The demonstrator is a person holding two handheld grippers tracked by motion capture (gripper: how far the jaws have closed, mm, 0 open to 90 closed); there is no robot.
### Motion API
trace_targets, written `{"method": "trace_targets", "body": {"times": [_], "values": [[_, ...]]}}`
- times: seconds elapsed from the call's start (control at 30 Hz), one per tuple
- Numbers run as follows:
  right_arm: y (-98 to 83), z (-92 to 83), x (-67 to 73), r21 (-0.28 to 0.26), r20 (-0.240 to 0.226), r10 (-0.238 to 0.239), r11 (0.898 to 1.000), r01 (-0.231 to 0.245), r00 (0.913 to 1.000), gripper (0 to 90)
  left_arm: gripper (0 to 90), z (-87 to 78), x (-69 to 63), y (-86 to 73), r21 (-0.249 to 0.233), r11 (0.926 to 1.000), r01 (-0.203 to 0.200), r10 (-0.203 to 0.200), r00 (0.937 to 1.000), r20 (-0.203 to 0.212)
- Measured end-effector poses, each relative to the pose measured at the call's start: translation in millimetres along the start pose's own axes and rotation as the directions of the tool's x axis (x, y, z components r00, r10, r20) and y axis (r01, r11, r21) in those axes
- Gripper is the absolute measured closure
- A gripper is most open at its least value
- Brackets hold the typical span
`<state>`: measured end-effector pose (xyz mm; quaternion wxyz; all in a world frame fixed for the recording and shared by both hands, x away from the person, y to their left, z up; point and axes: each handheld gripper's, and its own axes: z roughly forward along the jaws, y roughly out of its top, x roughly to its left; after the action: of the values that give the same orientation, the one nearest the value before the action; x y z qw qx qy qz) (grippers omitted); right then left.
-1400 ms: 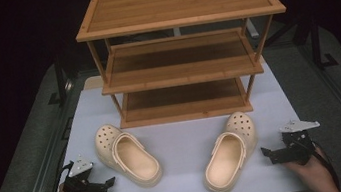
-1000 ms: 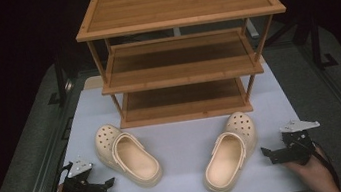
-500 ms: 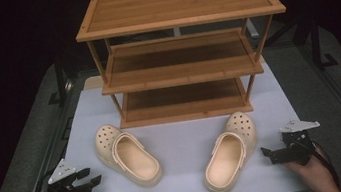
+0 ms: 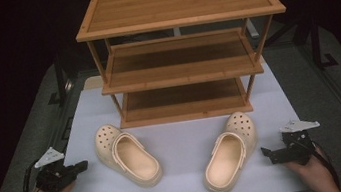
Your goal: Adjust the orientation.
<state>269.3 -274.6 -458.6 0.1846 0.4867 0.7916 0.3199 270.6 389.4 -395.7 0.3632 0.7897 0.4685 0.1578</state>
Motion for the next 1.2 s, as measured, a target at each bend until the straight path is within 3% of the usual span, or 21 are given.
{"method": "trace_targets", "body": {"times": [0.33, 0.6, 0.8, 0.87, 1.1, 1.2], "values": [[-0.1, 0.2, 0.0, -0.002, 0.000, 0.001, 1.000, -0.001, 1.0000, 1.0, 90.0, 13.8, 19.7, 40.8, -0.045, 0.9990, 0.002, -0.004, 0.9993, -0.038], [-0.1, 0.2, 0.0, -0.002, -0.001, 0.001, 1.000, -0.001, 1.0000, 1.0, 90.0, 52.2, 31.5, 71.1, -0.032, 0.9995, -0.002, 0.000, 0.9985, -0.055], [-0.1, 0.2, 0.0, -0.002, -0.001, 0.001, 1.000, -0.001, 1.0000, 1.0, 90.0, 71.1, 34.9, 80.4, -0.013, 0.9999, -0.011, 0.011, 0.9979, -0.063], [-0.1, 0.2, 0.1, -0.002, -0.001, 0.001, 1.000, -0.001, 1.0000, 1.0, 90.0, 80.4, 34.3, 82.2, 0.002, 1.0000, -0.009, 0.009, 0.9989, -0.046], [0.0, 0.3, 0.0, -0.002, 0.000, 0.001, 1.000, -0.001, 1.0000, 1.0, 90.0, 83.3, 31.9, 81.4, 0.016, 0.9995, -0.027, 0.028, 0.9979, -0.059], [0.0, 0.3, 0.1, -0.001, 0.000, 0.001, 1.000, -0.001, 1.0000, 1.0, 90.0, 85.4, 26.6, 81.6, 0.013, 0.9992, -0.037, 0.037, 0.9989, -0.028]]}}
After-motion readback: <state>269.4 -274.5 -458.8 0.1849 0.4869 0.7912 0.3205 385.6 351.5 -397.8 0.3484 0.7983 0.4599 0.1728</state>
